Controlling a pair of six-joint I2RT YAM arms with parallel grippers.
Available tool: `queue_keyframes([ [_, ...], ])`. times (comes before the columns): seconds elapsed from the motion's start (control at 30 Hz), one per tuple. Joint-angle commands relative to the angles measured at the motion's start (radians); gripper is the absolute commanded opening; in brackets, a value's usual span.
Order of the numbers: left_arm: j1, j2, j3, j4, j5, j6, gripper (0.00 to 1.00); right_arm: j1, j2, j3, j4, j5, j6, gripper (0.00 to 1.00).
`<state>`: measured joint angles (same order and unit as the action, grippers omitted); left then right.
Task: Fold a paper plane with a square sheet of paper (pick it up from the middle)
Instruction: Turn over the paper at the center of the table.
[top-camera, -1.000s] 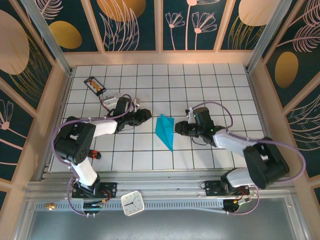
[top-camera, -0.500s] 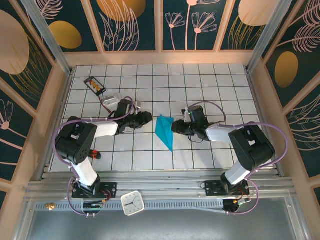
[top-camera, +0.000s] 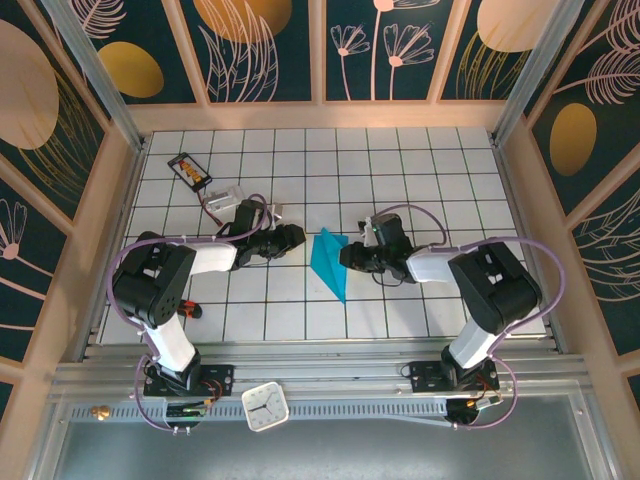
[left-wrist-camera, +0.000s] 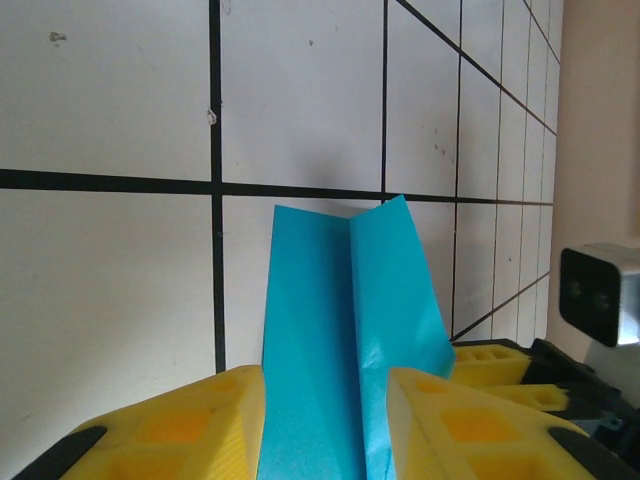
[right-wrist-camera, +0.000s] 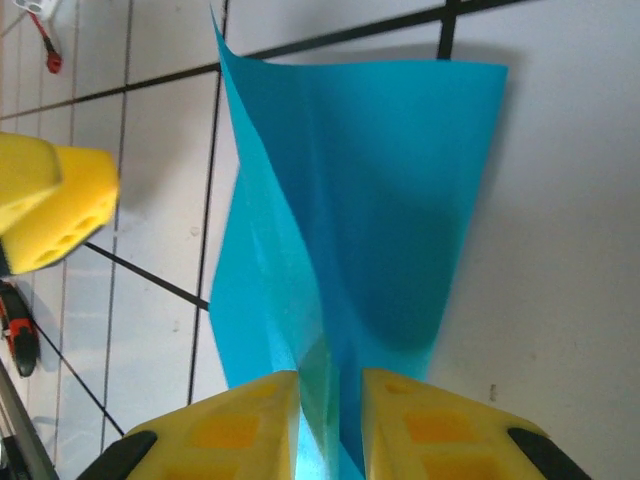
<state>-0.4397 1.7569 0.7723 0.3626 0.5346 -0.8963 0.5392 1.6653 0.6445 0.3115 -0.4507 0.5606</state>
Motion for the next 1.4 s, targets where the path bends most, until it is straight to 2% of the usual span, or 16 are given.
queue_keyframes([
  [0.0, 0.002, 0.009, 0.008, 0.011, 0.013, 0.0, 0.37, 0.021, 0.012, 0.028, 0.029, -0.013, -0.004, 0.18],
  [0.03, 0.002, 0.007, 0.012, 0.008, 0.012, 0.0, 0.37, 0.021, 0.004, 0.03, 0.018, -0.01, -0.012, 0.15],
  [0.1, 0.002, 0.0, 0.02, -0.006, 0.01, 0.005, 0.37, 0.017, -0.04, 0.038, -0.052, 0.025, -0.05, 0.02],
  [0.17, 0.002, -0.014, 0.029, -0.026, -0.004, 0.011, 0.38, 0.014, -0.102, 0.055, -0.177, 0.087, -0.104, 0.0],
  [0.23, 0.004, -0.03, 0.038, -0.046, -0.021, 0.018, 0.39, 0.014, -0.171, 0.108, -0.378, 0.226, -0.172, 0.0],
  [0.33, 0.01, -0.037, 0.035, -0.045, -0.046, 0.014, 0.4, 0.021, -0.246, 0.225, -0.67, 0.511, -0.227, 0.0],
  [0.5, 0.045, -0.083, 0.01, -0.018, -0.069, -0.011, 0.41, 0.171, -0.23, 0.415, -0.981, 1.012, -0.17, 0.0],
  [0.6, 0.07, -0.094, -0.008, -0.011, -0.087, -0.014, 0.42, 0.253, -0.123, 0.469, -1.03, 1.098, -0.105, 0.0],
  [0.77, 0.098, -0.1, -0.023, -0.039, -0.125, 0.004, 0.45, 0.362, 0.119, 0.525, -0.923, 1.048, -0.023, 0.02],
  [0.9, 0.103, -0.112, -0.04, -0.04, -0.129, -0.004, 0.5, 0.419, 0.236, 0.601, -0.792, 0.892, -0.002, 0.21],
  [1.0, 0.102, -0.139, -0.064, -0.028, -0.105, -0.026, 0.52, 0.454, 0.169, 0.6, -0.69, 0.792, -0.033, 0.34],
  [1.1, 0.1, -0.166, -0.096, -0.003, -0.057, -0.055, 0.52, 0.452, 0.039, 0.516, -0.626, 0.707, -0.05, 0.37],
  [1.17, 0.087, -0.176, -0.106, 0.006, -0.026, -0.07, 0.51, 0.413, -0.069, 0.439, -0.605, 0.632, -0.05, 0.38],
  [1.23, 0.065, -0.186, -0.105, -0.004, -0.013, -0.073, 0.51, 0.341, -0.158, 0.35, -0.561, 0.502, -0.05, 0.39],
  [1.37, 0.055, -0.191, -0.11, -0.001, -0.024, -0.079, 0.51, 0.225, -0.258, 0.158, -0.361, 0.254, -0.055, 0.5],
])
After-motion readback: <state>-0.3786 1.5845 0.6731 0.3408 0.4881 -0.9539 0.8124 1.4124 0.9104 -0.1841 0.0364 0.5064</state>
